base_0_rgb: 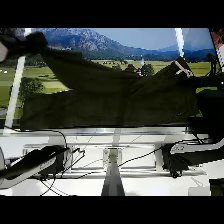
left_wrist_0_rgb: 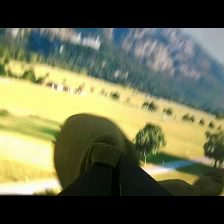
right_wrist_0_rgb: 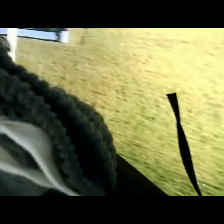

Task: Fold the clothes and pants, and hang the long-sleeved shirts on hangers.

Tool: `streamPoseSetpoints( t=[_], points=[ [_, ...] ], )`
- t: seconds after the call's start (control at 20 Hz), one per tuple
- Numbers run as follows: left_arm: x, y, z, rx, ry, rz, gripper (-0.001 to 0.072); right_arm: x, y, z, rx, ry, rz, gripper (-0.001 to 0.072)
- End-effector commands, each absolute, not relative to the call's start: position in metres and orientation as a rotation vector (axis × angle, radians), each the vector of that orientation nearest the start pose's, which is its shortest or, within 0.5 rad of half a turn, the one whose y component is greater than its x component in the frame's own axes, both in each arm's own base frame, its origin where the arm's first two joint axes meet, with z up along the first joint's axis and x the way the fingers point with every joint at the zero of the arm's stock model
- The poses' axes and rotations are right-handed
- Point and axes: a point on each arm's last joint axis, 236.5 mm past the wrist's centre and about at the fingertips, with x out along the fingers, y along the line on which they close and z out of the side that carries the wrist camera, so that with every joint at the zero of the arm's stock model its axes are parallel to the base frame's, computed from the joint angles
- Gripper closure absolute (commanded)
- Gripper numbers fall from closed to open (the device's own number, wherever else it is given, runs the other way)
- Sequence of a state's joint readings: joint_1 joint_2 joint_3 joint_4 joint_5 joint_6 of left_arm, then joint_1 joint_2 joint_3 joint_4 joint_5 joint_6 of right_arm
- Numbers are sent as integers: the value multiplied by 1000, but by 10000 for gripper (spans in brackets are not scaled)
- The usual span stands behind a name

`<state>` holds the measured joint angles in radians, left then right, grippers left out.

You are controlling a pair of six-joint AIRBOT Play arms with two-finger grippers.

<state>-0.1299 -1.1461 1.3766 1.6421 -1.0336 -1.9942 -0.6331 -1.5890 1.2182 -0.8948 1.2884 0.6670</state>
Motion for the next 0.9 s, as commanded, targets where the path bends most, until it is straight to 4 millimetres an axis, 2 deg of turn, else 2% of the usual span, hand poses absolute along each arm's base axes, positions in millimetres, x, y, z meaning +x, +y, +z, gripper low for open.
streamPoseSetpoints(
  t=[0.0, 0.1, 0.15, 0.2, 0.25, 0.3, 0.35, 0.4, 0.5, 0.55, 0.6, 0.7, 0.85],
  points=[
    [442, -120, 91, -469, 993, -27, 686, 386, -106, -45, 356, 1147, 420, 662],
    [459, -198, 54, -604, 1038, -155, 685, 386, -106, -45, 356, 1147, 420, 662],
    [462, -231, 33, -643, 1059, -193, 685, 386, -106, -45, 356, 1147, 420, 662],
    [464, -254, 12, -649, 1073, -212, 660, 386, -106, -45, 356, 1147, 420, 661],
    [464, -272, -8, -640, 1084, -223, 497, 386, -106, -45, 356, 1148, 420, 662],
    [463, -284, -22, -629, 1088, -232, 264, 386, -106, -45, 356, 1148, 420, 661],
    [463, -290, -29, -621, 1086, -239, 107, 386, -107, -45, 354, 1150, 419, 661],
    [465, -291, -28, -589, 1068, -261, 84, 386, -107, -46, 350, 1152, 418, 661],
    [477, -276, -15, -487, 1004, -312, 85, 386, -108, -46, 348, 1152, 415, 661],
    [485, -258, -5, -479, 979, -300, 84, 386, -108, -46, 347, 1151, 413, 662],
    [493, -235, 4, -502, 966, -266, 85, 386, -108, -46, 347, 1150, 412, 661],
    [505, -175, 19, -551, 956, -175, 84, 386, -108, -46, 347, 1150, 412, 661],
    [503, -86, 32, -586, 972, -54, 85, 387, -109, -46, 347, 1150, 411, 661]
  ],
)
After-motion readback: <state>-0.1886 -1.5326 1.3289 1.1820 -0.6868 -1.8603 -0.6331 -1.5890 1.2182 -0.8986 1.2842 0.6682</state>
